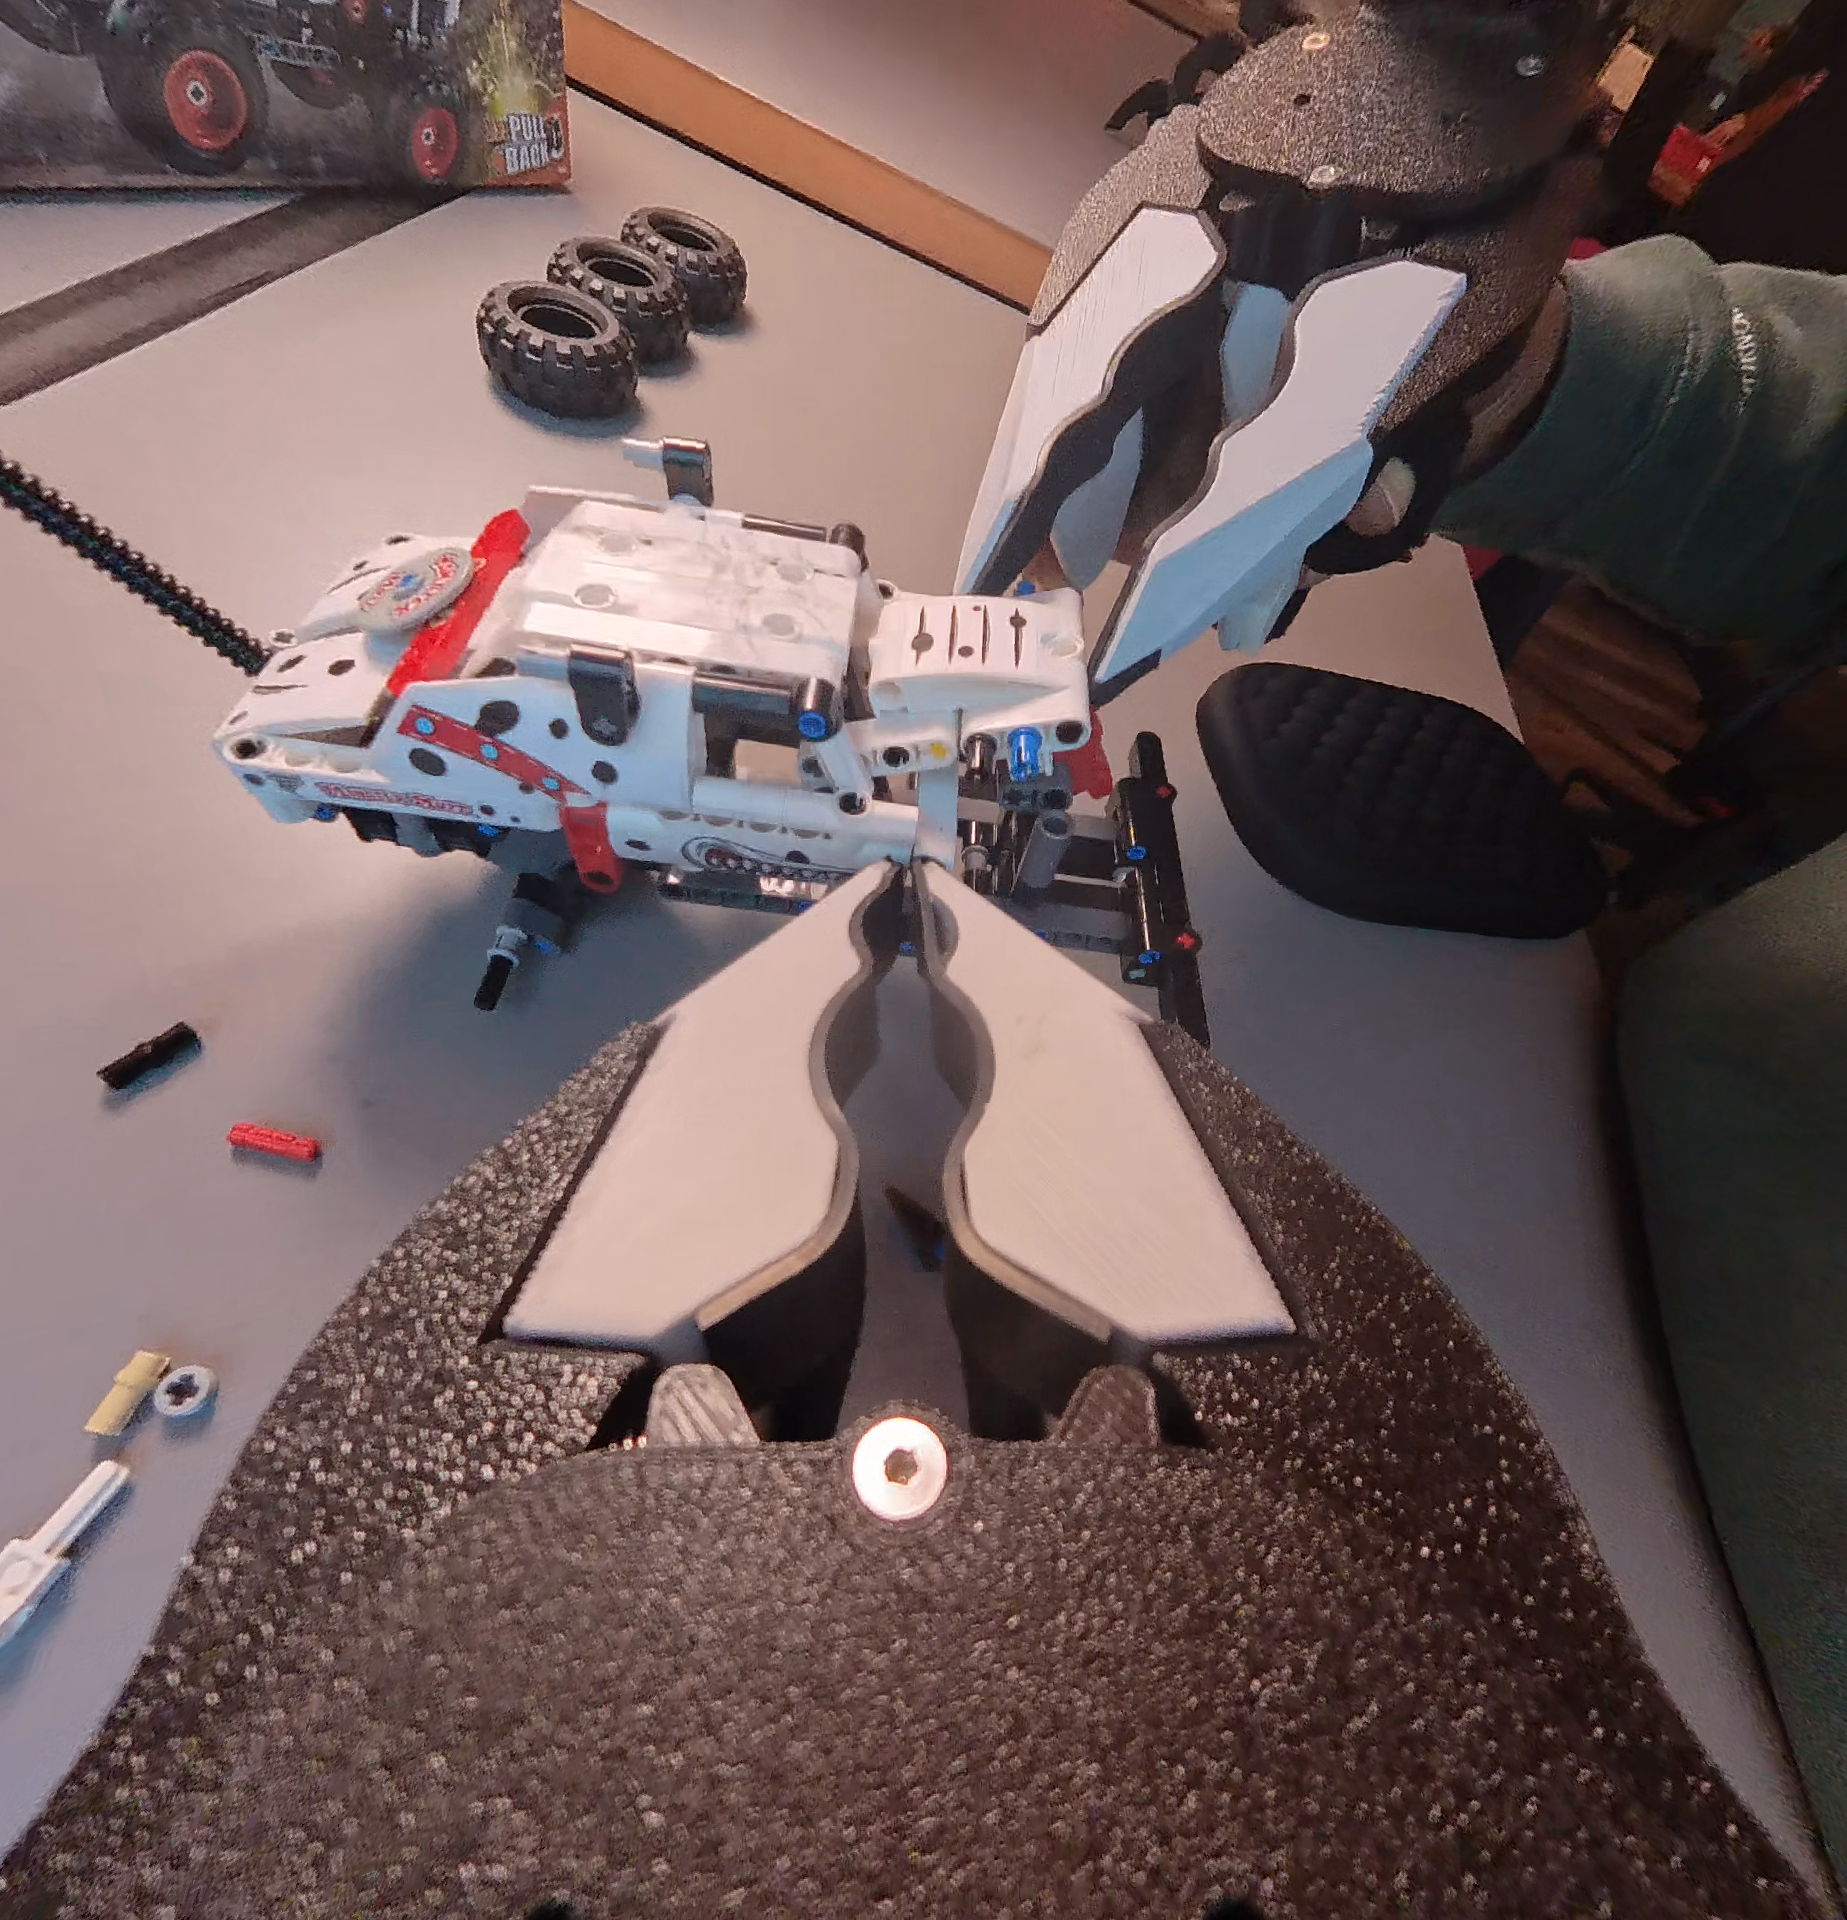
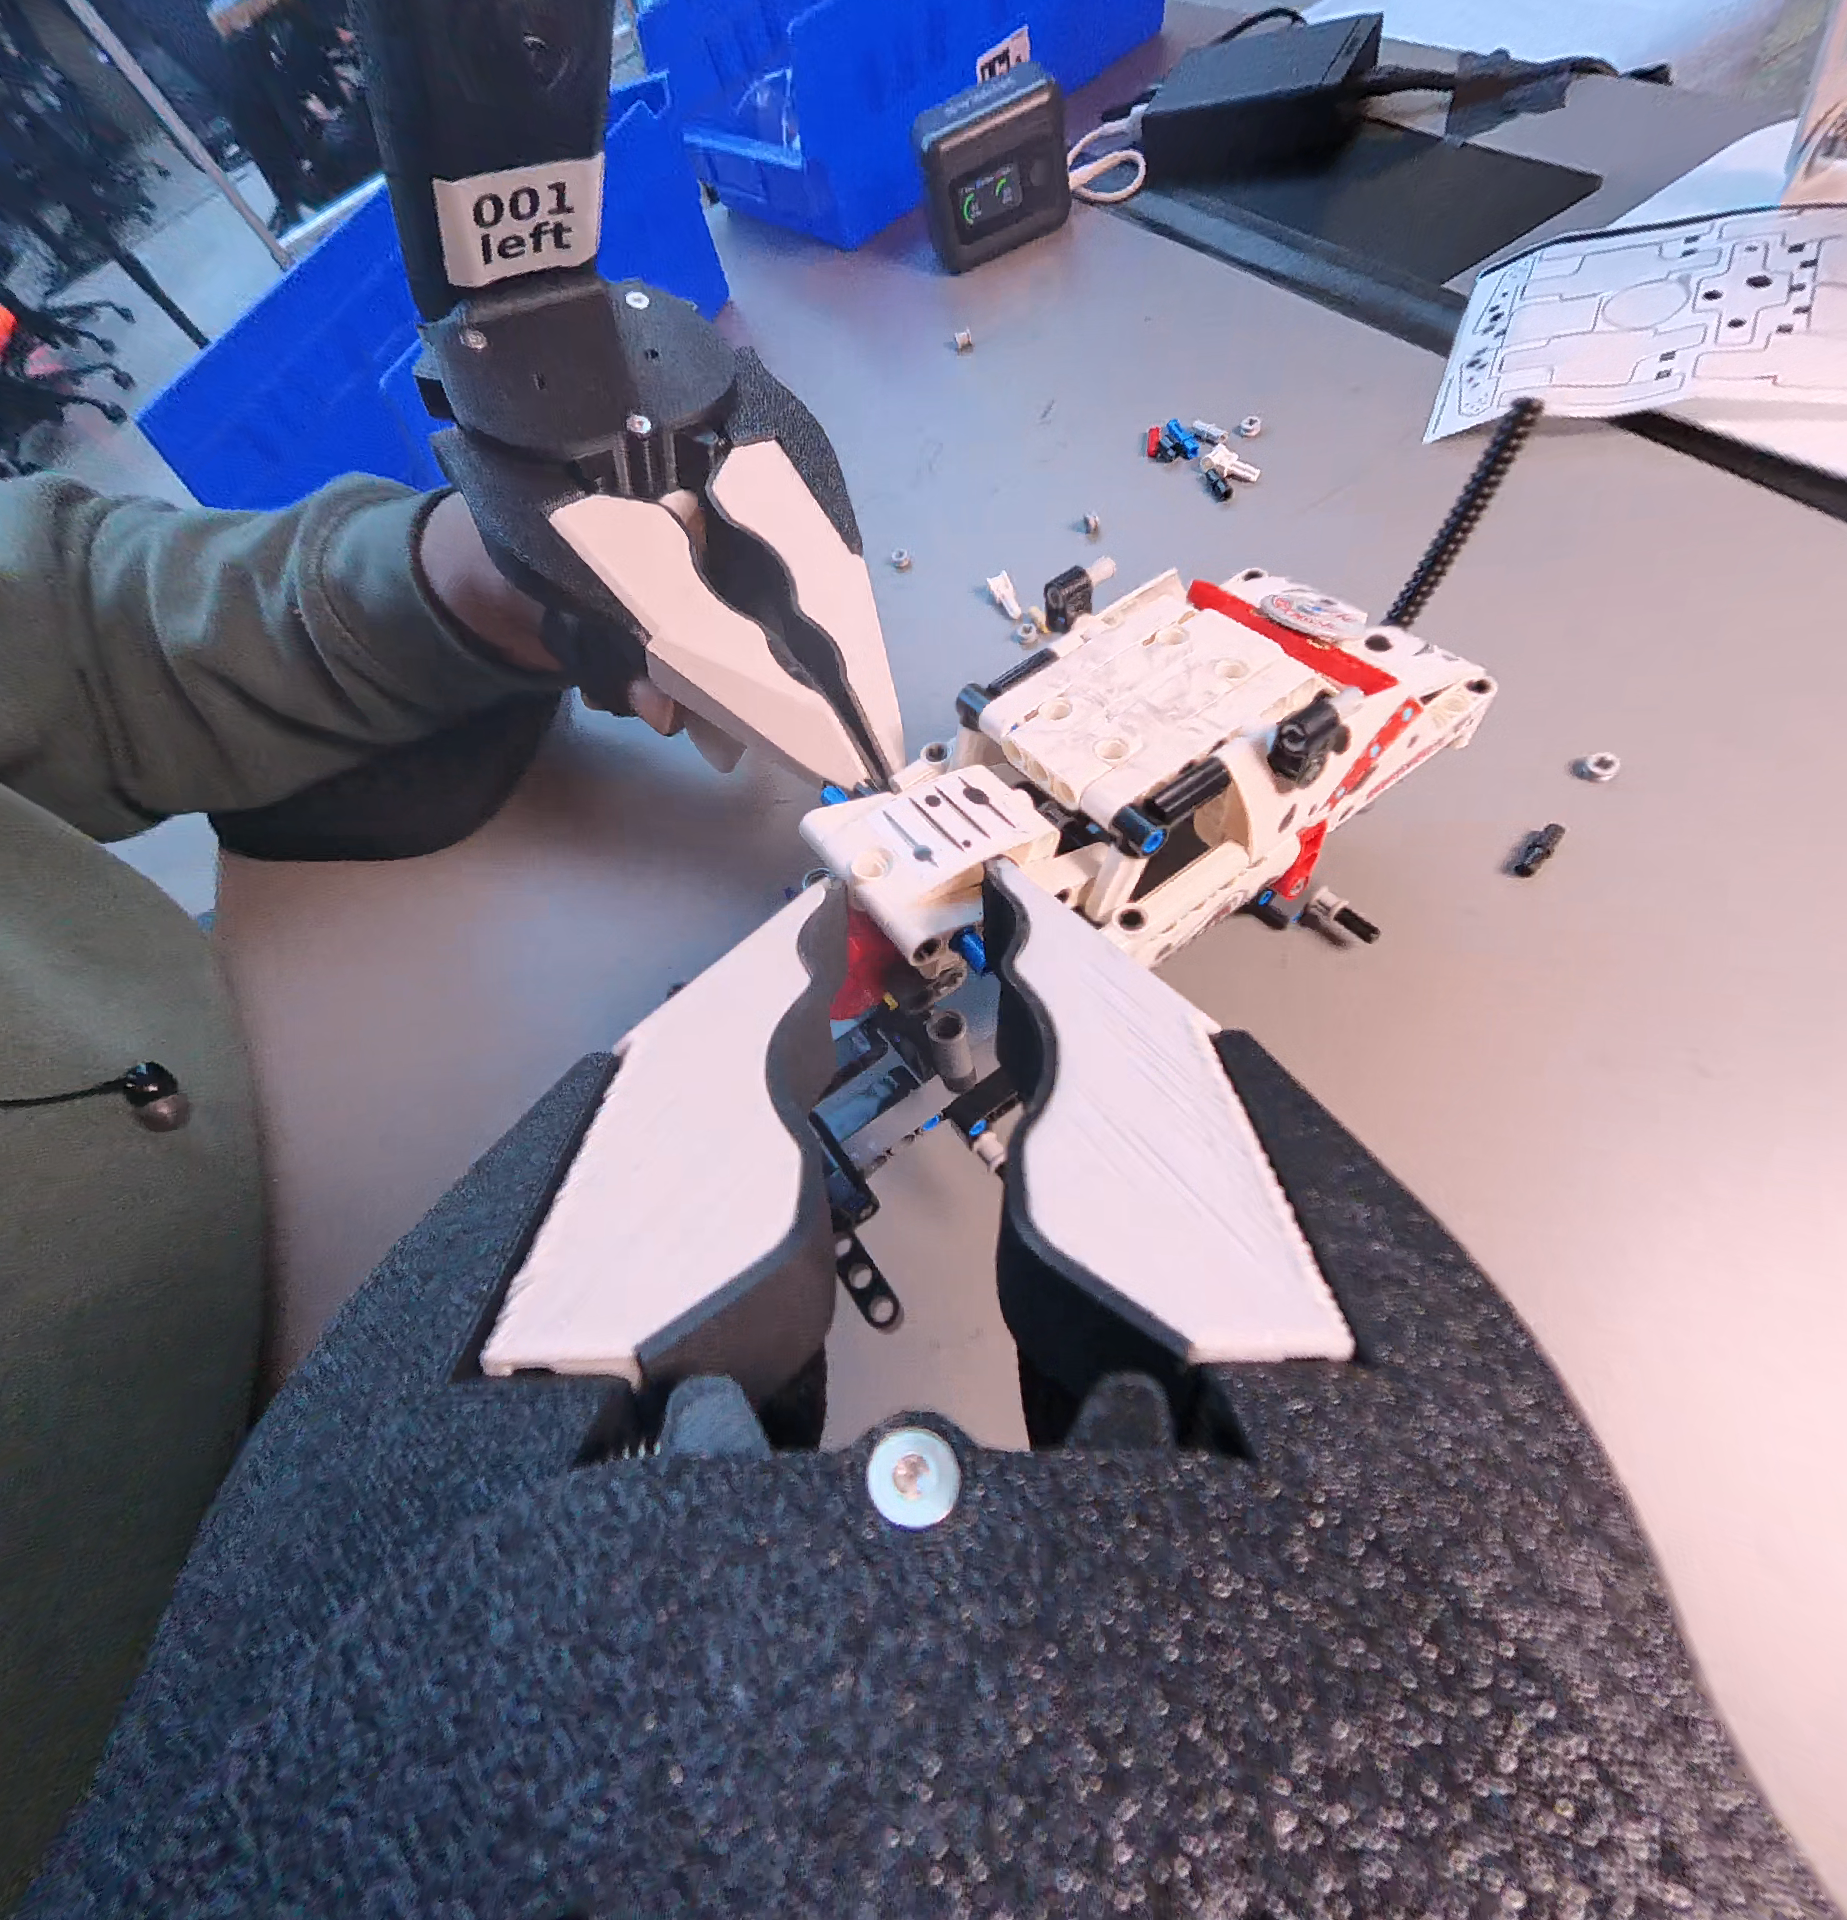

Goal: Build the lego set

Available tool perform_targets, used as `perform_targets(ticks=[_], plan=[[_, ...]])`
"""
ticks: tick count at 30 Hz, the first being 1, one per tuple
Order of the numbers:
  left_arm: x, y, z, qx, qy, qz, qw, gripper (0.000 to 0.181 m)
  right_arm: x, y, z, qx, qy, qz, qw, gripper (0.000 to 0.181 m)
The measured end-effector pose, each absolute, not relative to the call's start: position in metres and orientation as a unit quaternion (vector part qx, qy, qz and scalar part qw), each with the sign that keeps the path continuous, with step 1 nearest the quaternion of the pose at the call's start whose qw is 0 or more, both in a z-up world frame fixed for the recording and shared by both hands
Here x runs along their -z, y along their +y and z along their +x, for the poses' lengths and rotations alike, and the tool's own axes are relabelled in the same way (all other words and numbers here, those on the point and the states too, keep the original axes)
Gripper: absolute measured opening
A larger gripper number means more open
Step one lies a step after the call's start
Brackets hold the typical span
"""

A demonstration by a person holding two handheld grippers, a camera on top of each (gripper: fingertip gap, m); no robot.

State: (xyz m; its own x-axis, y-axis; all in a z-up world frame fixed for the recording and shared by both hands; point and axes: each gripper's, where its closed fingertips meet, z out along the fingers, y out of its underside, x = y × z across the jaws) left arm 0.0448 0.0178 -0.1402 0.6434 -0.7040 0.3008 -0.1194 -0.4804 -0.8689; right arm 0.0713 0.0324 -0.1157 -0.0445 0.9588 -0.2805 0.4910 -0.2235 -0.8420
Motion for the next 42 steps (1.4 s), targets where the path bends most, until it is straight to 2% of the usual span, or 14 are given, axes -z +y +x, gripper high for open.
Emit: perform_targets(ticks=[6, 9, 15, 20, 22, 26, 29, 35, 38, 42], plan=[[0.141, 0.015, 0.045, 0.340, 0.264, -0.795, 0.427, 0.002, 0.118, 0.028, 0.074, -0.439, -0.581, -0.630, 0.269, 0.024], [0.140, 0.011, 0.046, 0.365, 0.268, -0.793, 0.407, 0.015, 0.123, 0.022, 0.076, -0.420, -0.614, -0.603, 0.288, 0.023], [0.139, 0.018, 0.029, 0.376, 0.244, -0.793, 0.413, 0.018, 0.144, 0.008, 0.083, -0.342, -0.702, -0.524, 0.339, 0.022], [0.139, 0.024, 0.018, 0.344, 0.251, -0.793, 0.437, 0.024, 0.144, 0.010, 0.098, -0.327, -0.735, -0.511, 0.302, 0.022], [0.138, 0.027, 0.015, 0.327, 0.253, -0.791, 0.451, 0.028, 0.141, 0.006, 0.107, -0.328, -0.747, -0.513, 0.266, 0.031], [0.136, 0.037, 0.009, 0.296, 0.259, -0.783, 0.481, 0.038, 0.133, 0.009, 0.109, -0.301, -0.767, -0.493, 0.280, 0.044], [0.132, 0.046, 0.009, 0.298, 0.261, -0.776, 0.490, 0.045, 0.142, 0.008, 0.115, -0.279, -0.792, -0.483, 0.248, 0.034], [0.128, 0.043, 0.024, 0.272, 0.313, -0.756, 0.506, 0.052, 0.147, 0.005, 0.121, -0.263, -0.802, -0.466, 0.264, 0.039], [0.129, 0.040, 0.033, 0.250, 0.339, -0.749, 0.511, 0.051, 0.144, 0.004, 0.135, -0.262, -0.802, -0.478, 0.244, 0.041], [0.131, 0.042, 0.042, 0.234, 0.355, -0.745, 0.514, 0.049, 0.130, 0.018, 0.135, -0.261, -0.782, -0.482, 0.296, 0.039]])
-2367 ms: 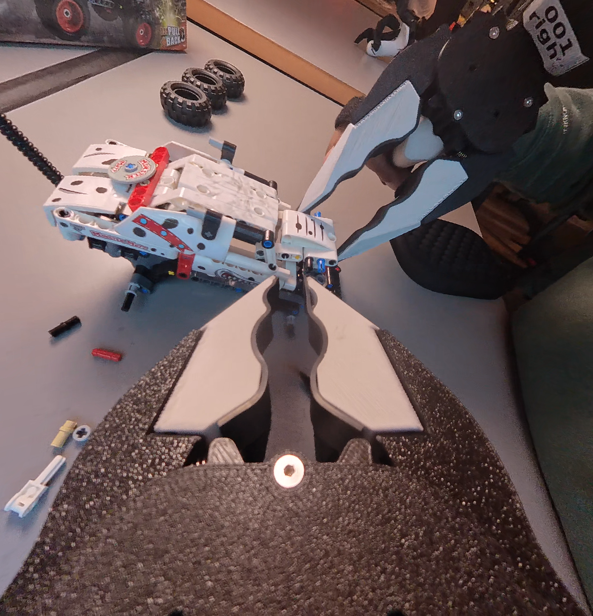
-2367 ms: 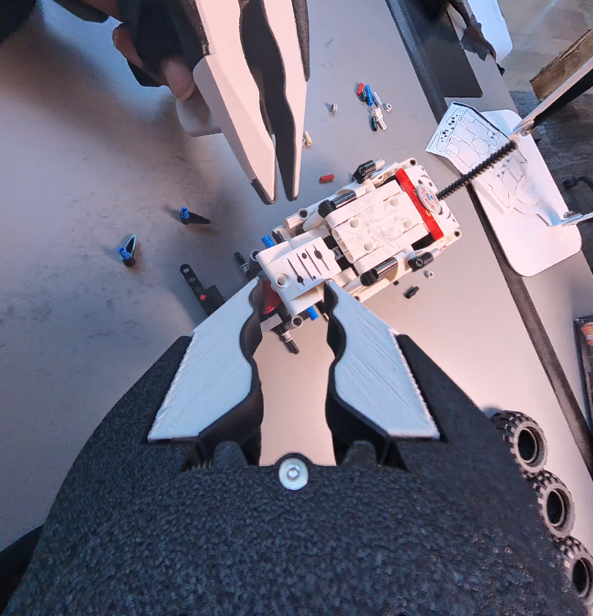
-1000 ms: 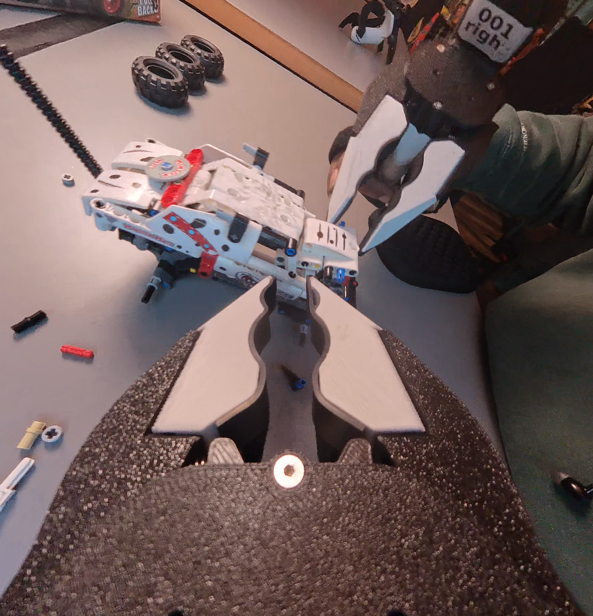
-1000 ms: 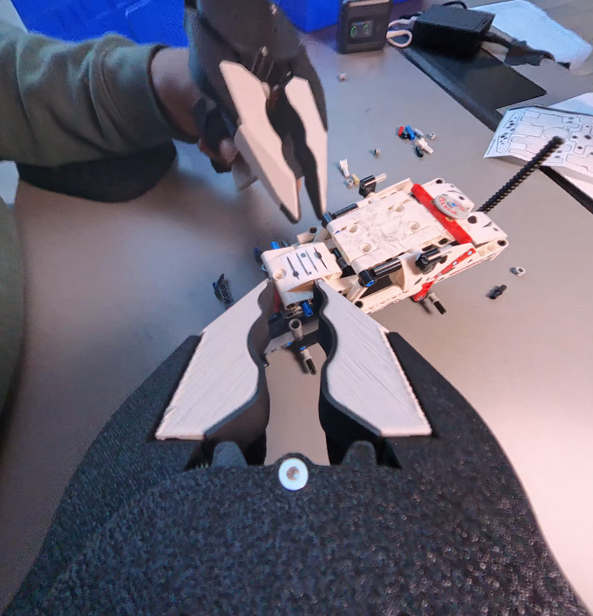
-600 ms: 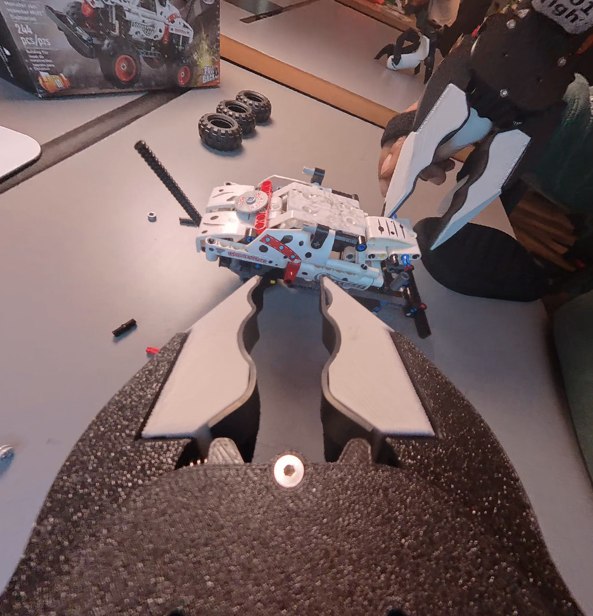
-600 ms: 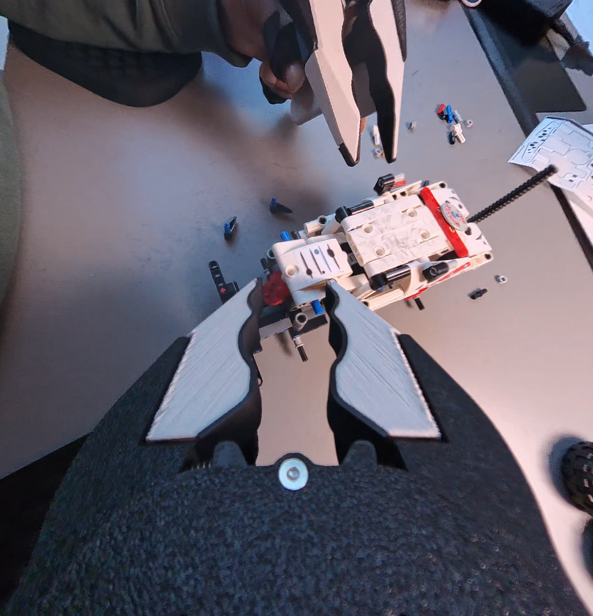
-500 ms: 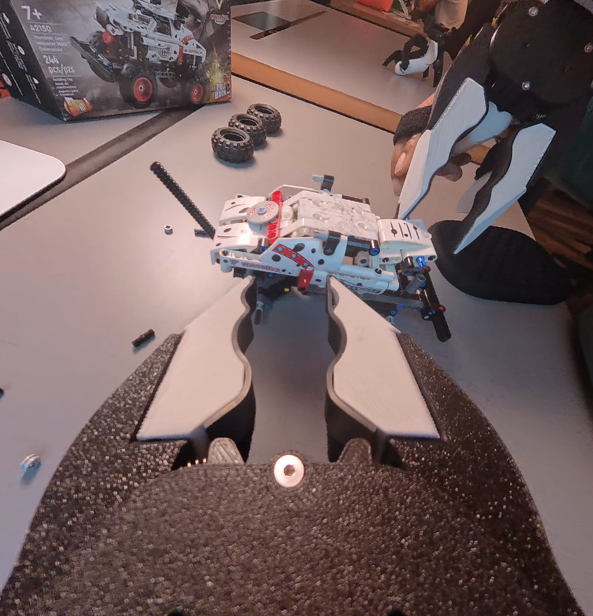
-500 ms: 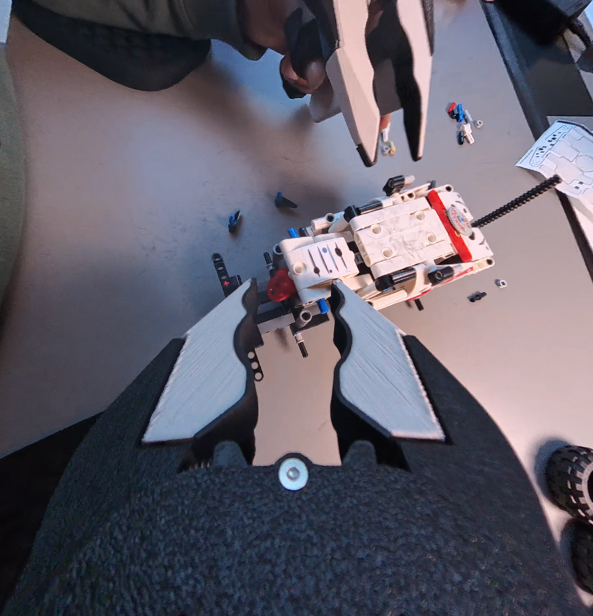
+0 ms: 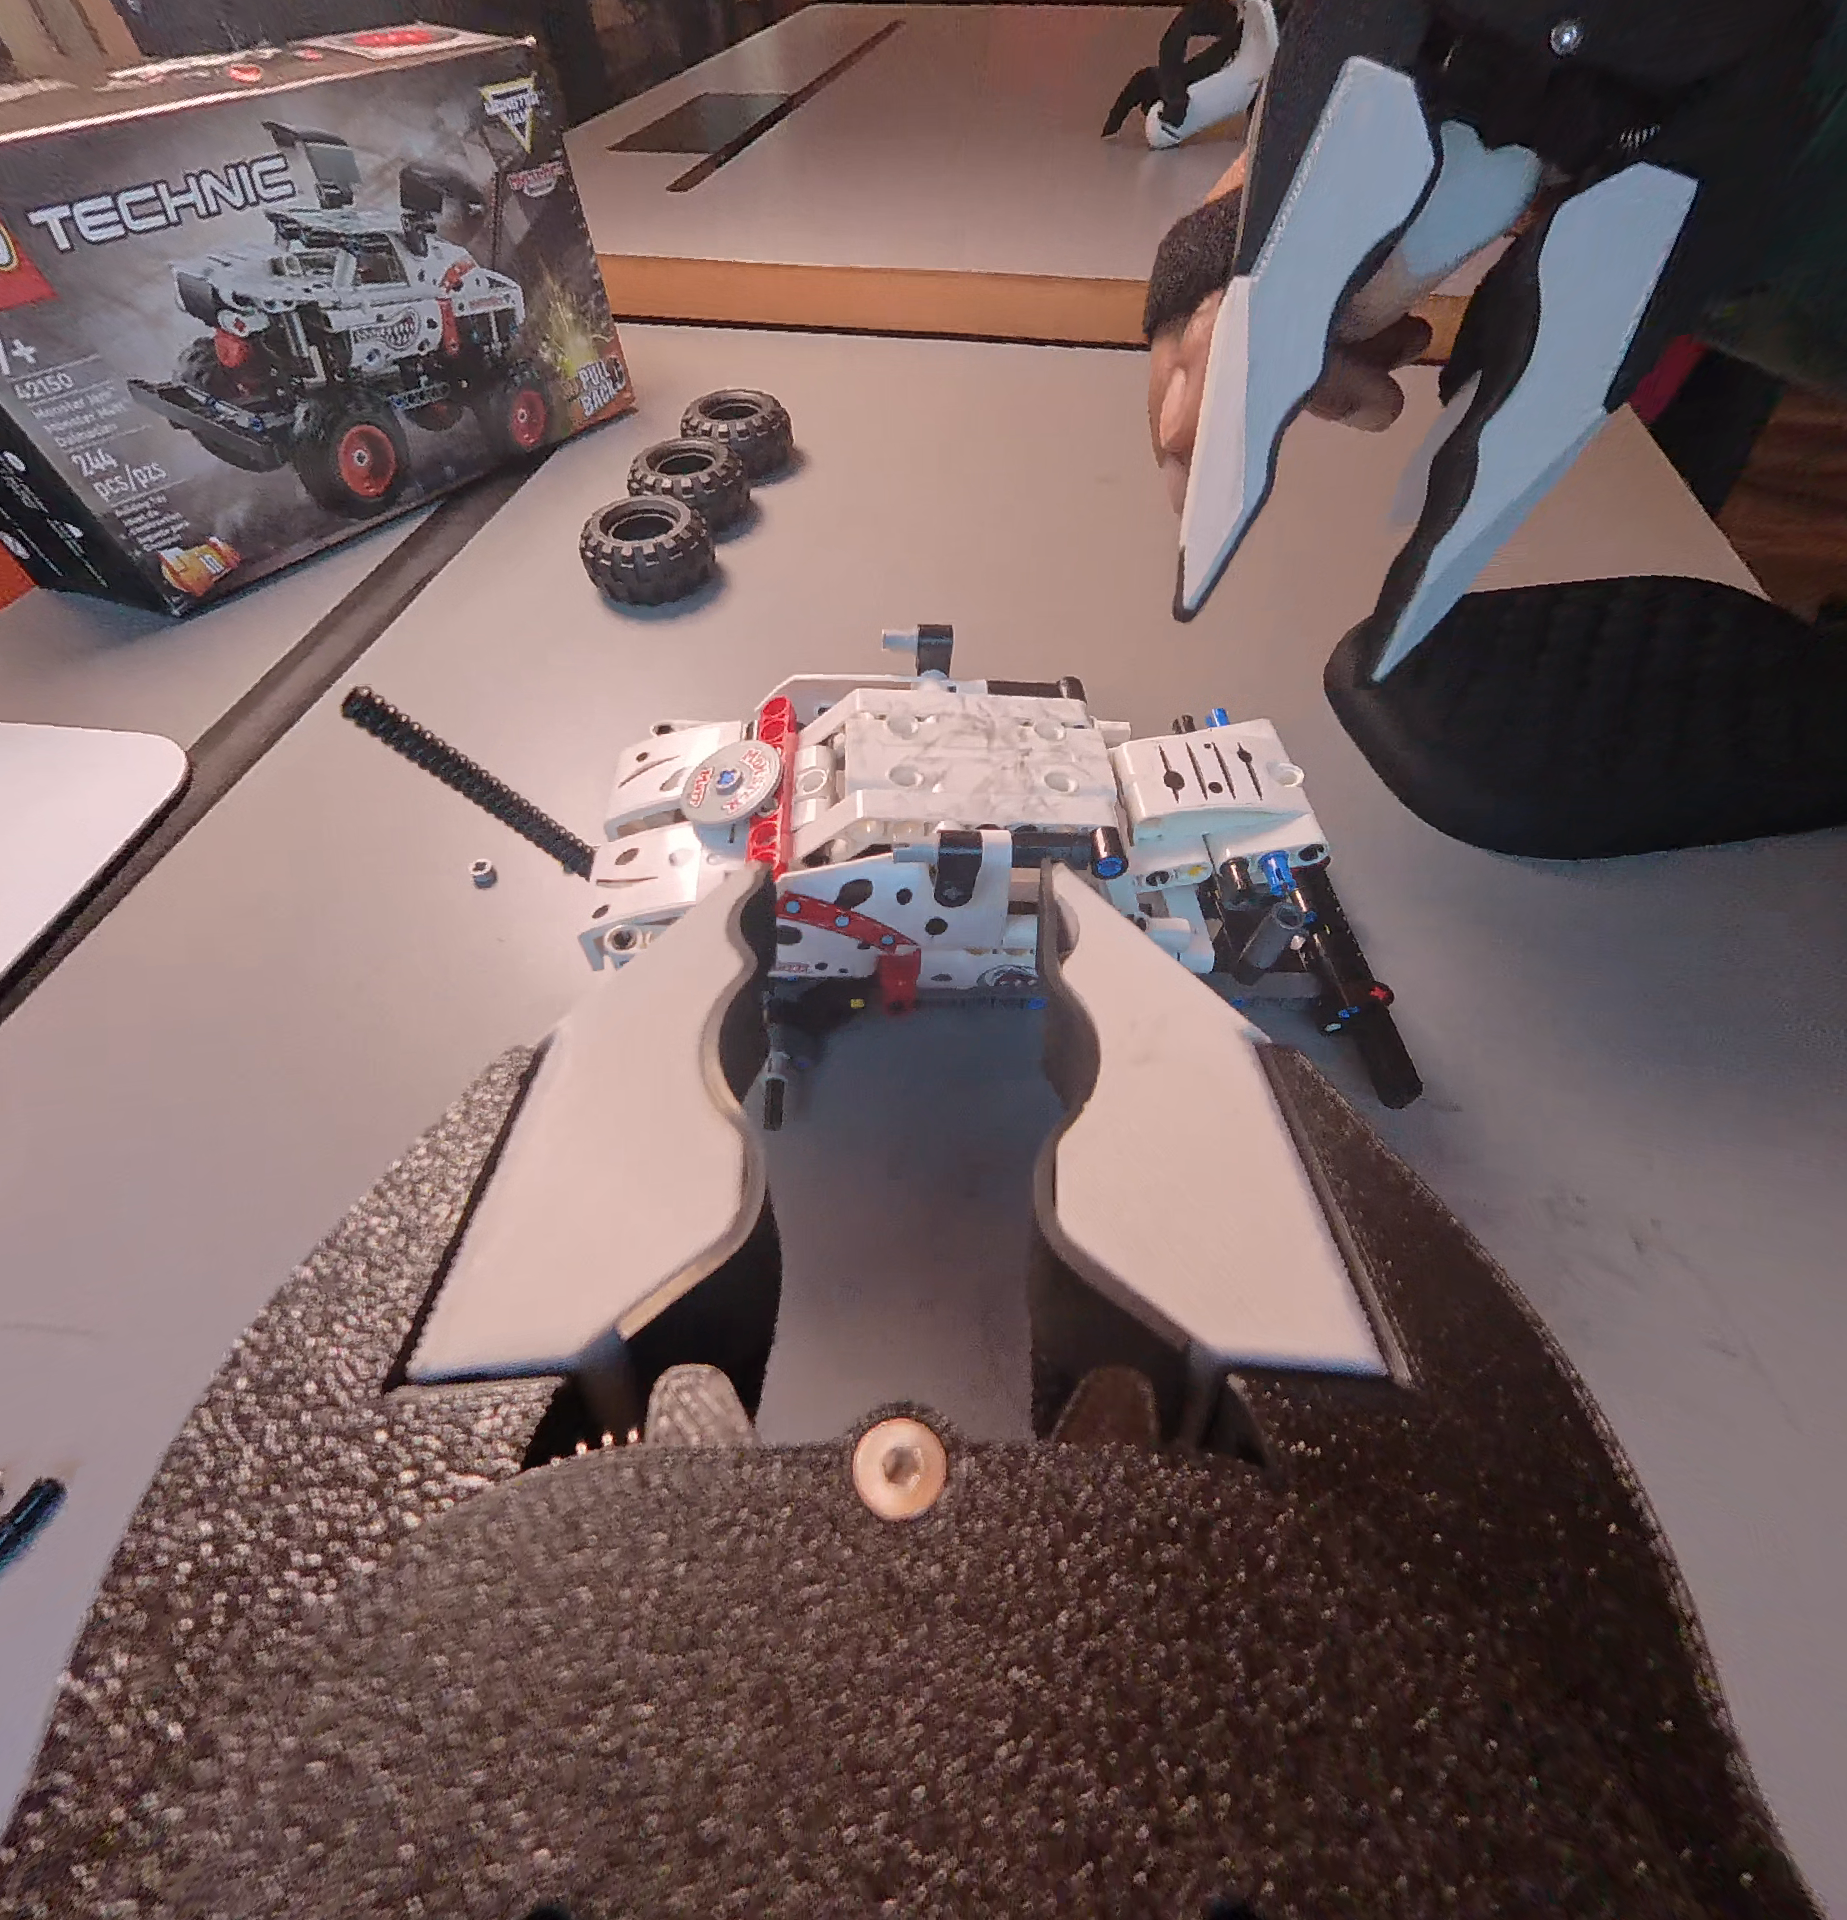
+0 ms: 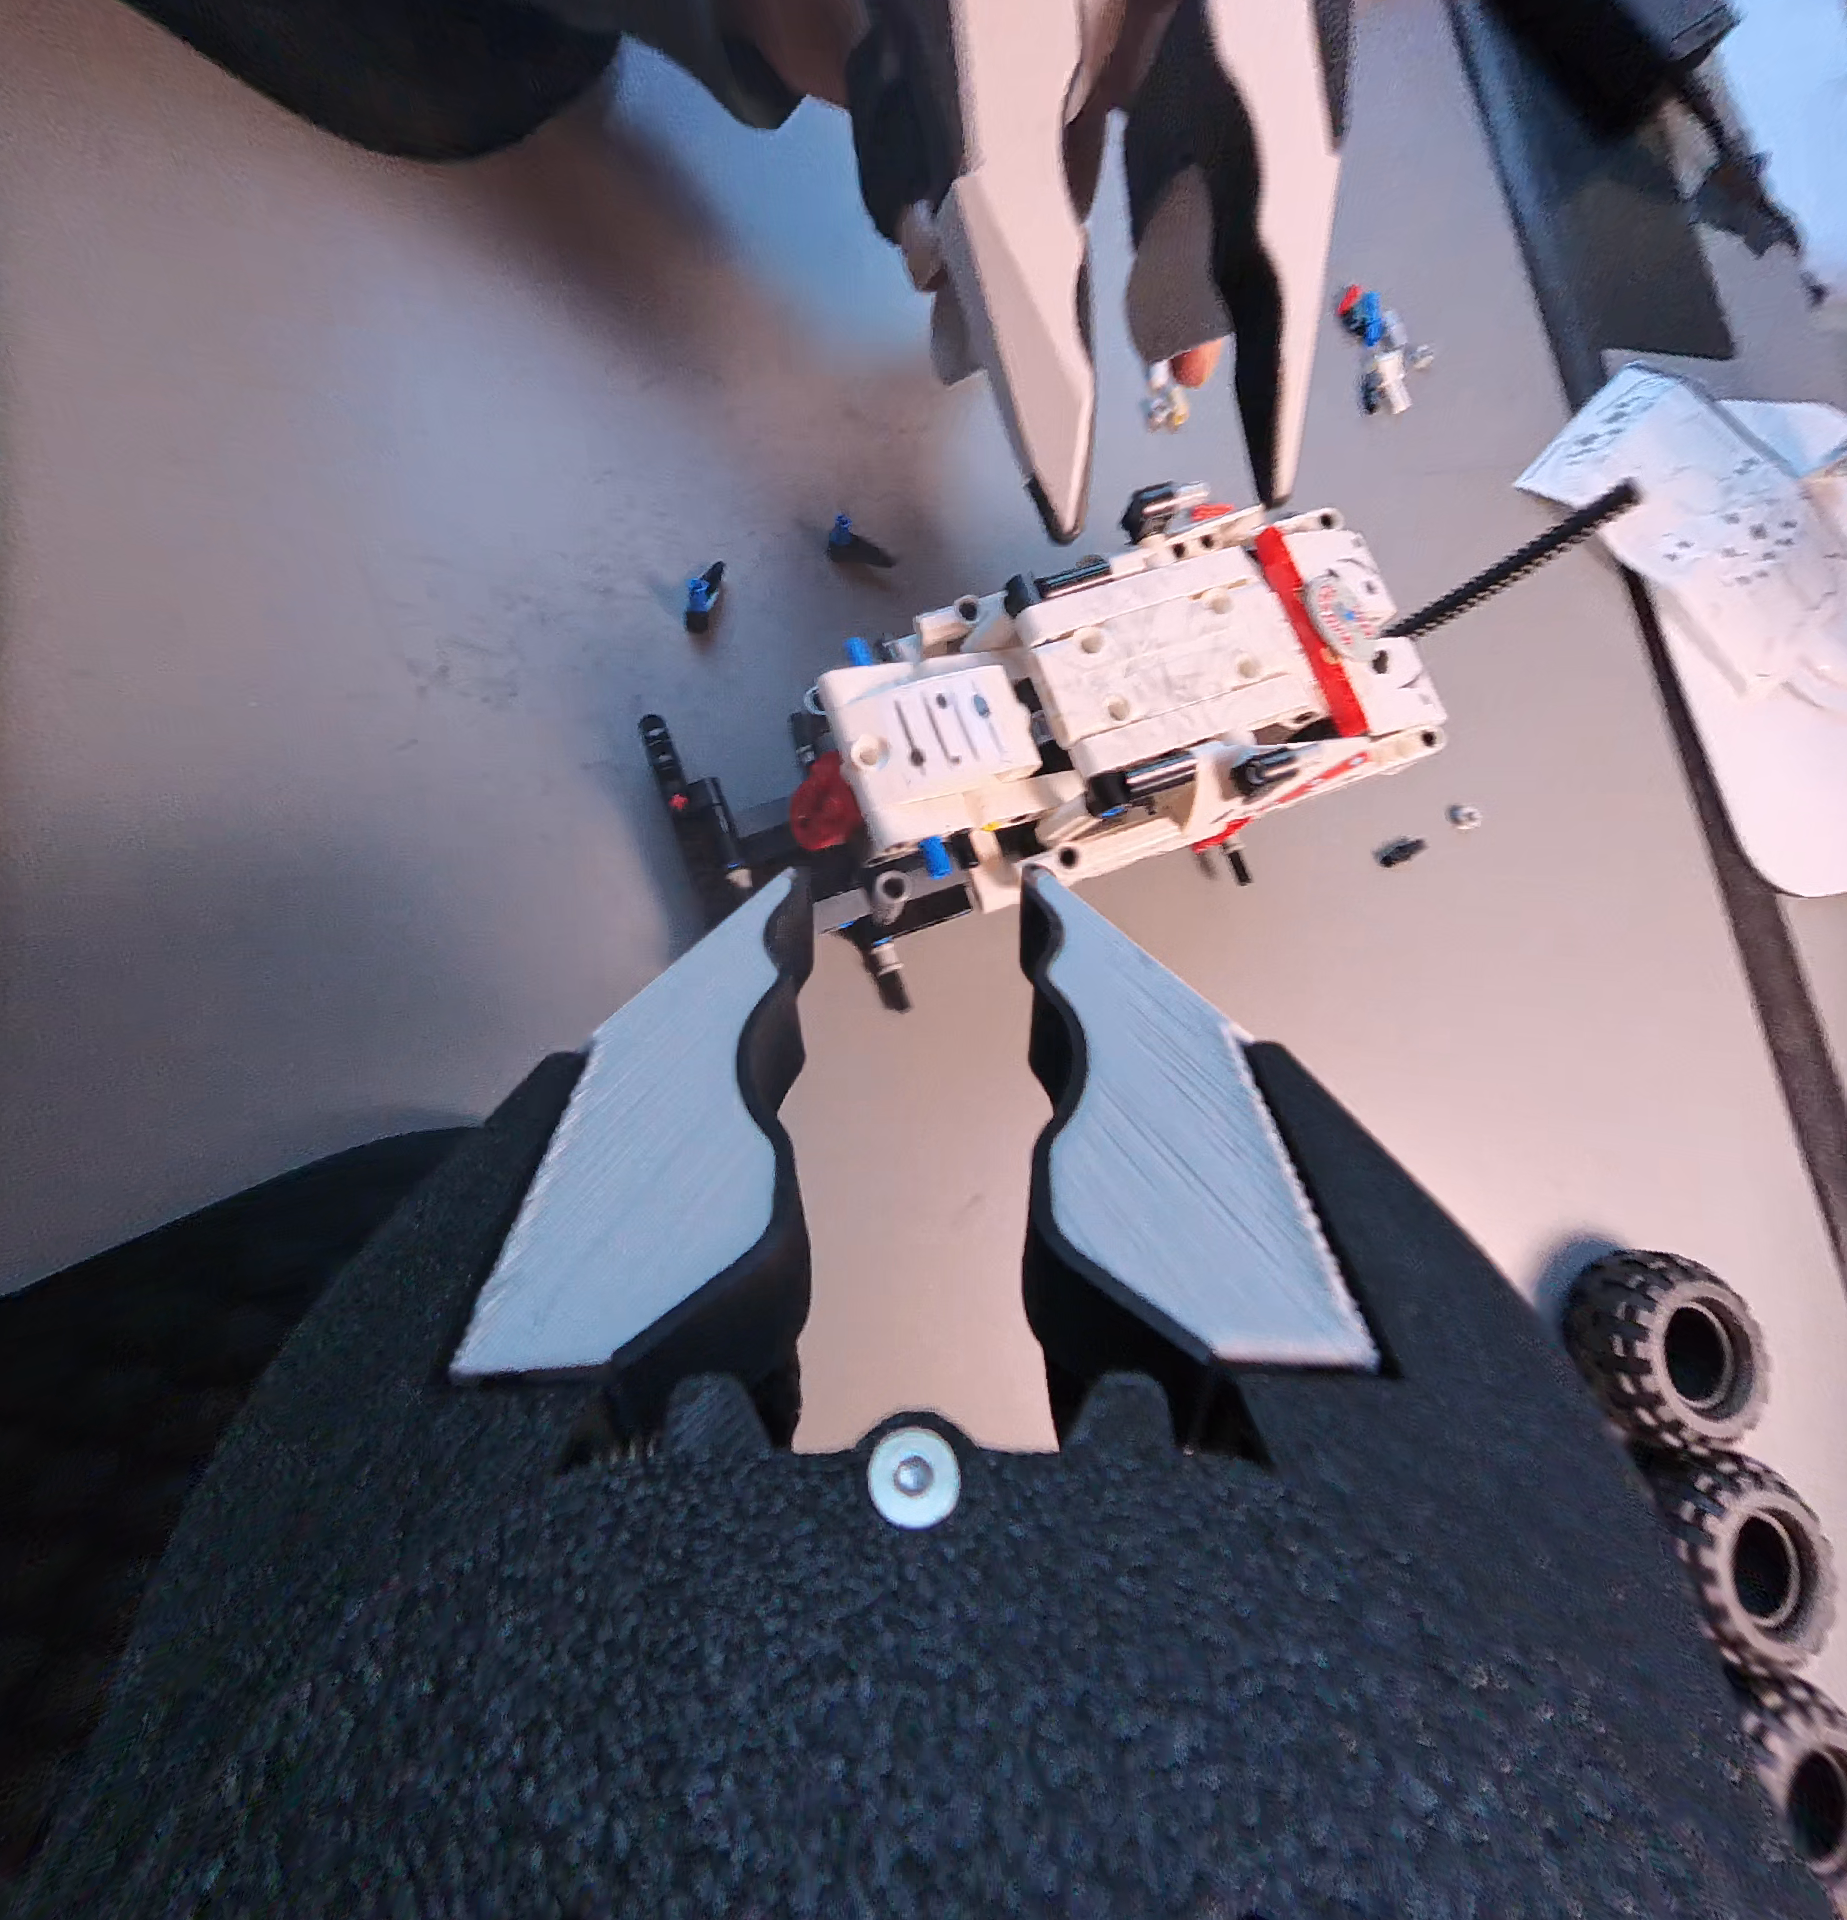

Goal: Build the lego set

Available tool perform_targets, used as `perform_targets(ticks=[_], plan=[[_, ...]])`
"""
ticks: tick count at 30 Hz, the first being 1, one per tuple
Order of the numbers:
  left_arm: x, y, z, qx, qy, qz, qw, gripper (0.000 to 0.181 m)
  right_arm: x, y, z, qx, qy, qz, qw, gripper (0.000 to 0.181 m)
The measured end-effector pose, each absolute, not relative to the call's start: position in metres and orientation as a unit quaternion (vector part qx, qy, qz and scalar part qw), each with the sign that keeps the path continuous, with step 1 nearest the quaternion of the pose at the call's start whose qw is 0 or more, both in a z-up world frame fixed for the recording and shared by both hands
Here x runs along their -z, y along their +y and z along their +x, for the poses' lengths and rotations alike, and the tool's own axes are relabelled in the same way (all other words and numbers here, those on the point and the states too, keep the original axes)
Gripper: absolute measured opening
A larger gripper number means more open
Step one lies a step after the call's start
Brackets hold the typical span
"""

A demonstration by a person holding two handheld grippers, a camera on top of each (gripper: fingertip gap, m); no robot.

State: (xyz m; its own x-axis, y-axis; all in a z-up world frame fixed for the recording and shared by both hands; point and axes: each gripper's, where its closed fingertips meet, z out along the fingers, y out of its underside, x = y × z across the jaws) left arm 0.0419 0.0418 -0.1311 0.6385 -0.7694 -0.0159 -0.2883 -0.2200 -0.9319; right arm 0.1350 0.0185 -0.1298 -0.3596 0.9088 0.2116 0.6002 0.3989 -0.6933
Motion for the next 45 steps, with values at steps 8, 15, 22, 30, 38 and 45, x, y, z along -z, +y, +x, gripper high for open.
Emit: perform_targets(ticks=[8, 15, 22, 30, 38, 45], plan=[[0.130, 0.048, 0.046, 0.210, 0.379, -0.739, 0.516, 0.049, 0.110, 0.054, 0.098, -0.185, -0.786, -0.416, 0.419, 0.044], [0.131, 0.046, 0.050, 0.227, 0.409, -0.730, 0.498, 0.042, 0.124, 0.052, 0.080, -0.158, -0.826, -0.373, 0.391, 0.044], [0.133, 0.044, 0.053, 0.233, 0.429, -0.723, 0.489, 0.038, 0.126, 0.051, 0.079, -0.127, -0.852, -0.328, 0.388, 0.041], [0.133, 0.045, 0.053, 0.246, 0.423, -0.726, 0.484, 0.037, 0.130, 0.046, 0.080, -0.108, -0.871, -0.300, 0.374, 0.032], [0.134, 0.044, 0.051, 0.251, 0.423, -0.723, 0.485, 0.036, 0.135, 0.039, 0.081, -0.132, -0.875, -0.296, 0.360, 0.014], [0.134, 0.043, 0.051, 0.249, 0.431, -0.720, 0.484, 0.035, 0.132, 0.038, 0.083, -0.180, -0.806, -0.339, 0.450, 0.007]])
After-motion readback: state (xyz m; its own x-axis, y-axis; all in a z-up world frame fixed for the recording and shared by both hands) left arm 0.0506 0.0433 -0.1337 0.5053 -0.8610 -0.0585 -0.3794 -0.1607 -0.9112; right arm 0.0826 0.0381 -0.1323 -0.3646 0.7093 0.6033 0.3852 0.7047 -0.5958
